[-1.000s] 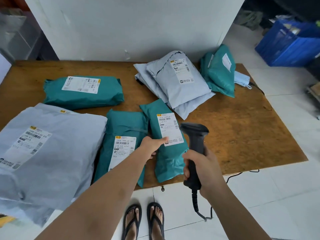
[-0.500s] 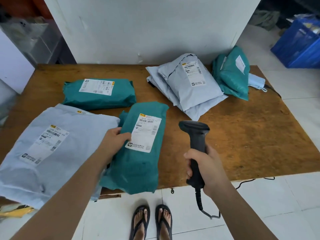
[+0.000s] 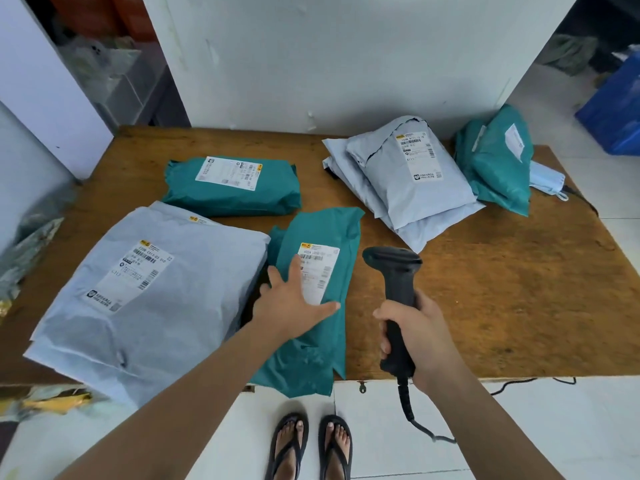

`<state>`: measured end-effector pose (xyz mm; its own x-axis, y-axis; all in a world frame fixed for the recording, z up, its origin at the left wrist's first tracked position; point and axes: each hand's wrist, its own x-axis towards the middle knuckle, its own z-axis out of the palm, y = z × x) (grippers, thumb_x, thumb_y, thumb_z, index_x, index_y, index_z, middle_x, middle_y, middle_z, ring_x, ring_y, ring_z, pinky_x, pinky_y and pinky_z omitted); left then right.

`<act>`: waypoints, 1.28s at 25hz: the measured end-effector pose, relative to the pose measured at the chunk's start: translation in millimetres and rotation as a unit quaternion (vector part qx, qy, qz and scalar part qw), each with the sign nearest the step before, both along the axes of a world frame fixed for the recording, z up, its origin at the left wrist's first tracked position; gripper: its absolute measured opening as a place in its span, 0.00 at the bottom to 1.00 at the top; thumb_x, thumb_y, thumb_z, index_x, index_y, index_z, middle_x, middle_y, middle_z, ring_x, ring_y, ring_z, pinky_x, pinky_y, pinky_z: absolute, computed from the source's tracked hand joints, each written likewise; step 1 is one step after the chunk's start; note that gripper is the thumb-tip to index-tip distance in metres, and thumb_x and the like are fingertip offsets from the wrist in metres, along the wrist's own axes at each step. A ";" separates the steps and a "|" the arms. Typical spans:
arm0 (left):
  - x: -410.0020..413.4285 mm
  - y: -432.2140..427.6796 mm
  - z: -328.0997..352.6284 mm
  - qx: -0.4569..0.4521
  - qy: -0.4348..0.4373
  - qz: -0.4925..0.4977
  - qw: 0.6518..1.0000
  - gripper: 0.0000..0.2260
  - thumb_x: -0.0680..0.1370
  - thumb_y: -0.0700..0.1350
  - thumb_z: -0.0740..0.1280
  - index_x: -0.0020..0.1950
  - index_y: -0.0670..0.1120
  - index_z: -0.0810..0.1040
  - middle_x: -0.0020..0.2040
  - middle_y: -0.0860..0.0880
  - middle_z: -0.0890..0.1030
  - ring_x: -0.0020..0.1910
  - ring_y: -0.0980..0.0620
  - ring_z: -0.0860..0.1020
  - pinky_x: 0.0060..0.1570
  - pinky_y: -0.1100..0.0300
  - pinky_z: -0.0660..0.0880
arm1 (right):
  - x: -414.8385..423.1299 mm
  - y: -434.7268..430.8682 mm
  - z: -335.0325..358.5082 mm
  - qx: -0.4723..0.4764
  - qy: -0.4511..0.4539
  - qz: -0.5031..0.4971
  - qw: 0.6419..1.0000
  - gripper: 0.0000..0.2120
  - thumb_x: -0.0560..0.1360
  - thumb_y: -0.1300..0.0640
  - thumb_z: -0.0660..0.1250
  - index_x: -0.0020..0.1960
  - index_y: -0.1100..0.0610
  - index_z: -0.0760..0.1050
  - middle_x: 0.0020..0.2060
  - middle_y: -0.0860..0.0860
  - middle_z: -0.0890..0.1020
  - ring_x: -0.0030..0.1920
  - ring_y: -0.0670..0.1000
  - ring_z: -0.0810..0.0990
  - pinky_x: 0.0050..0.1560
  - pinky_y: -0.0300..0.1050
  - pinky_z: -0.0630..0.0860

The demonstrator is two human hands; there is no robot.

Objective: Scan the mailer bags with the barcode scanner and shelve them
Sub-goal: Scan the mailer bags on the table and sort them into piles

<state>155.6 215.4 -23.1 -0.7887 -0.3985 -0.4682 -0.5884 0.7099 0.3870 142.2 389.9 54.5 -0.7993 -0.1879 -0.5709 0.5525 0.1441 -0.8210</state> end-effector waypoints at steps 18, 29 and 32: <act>-17.6 18.5 -27.9 -0.086 0.027 0.001 0.996 0.48 0.67 0.72 0.62 0.75 0.58 0.36 0.64 0.40 0.62 0.60 0.41 0.68 0.55 0.50 0.71 | -6.0 -11.5 -3.3 0.009 -0.001 -0.012 1.000 0.09 0.71 0.68 0.65 0.49 0.61 0.69 0.27 0.56 0.71 0.21 0.53 0.66 0.25 0.44 0.66; -40.1 -63.1 13.0 -0.026 0.109 0.079 0.991 0.37 0.75 0.71 0.47 0.77 0.54 0.42 0.67 0.38 0.70 0.63 0.38 0.72 0.61 0.45 0.68 | -30.4 -50.5 -4.1 -0.027 0.047 0.028 0.998 0.09 0.72 0.68 0.65 0.50 0.60 0.71 0.26 0.56 0.71 0.21 0.53 0.67 0.27 0.46 0.67; -71.2 -119.9 5.7 -0.044 0.176 0.133 0.974 0.26 0.79 0.51 0.61 0.73 0.43 0.58 0.65 0.36 0.70 0.62 0.36 0.71 0.59 0.45 0.69 | -41.4 -55.7 -4.8 -0.054 0.050 0.072 0.995 0.09 0.71 0.68 0.66 0.49 0.59 0.71 0.23 0.55 0.71 0.22 0.54 0.66 0.29 0.47 0.66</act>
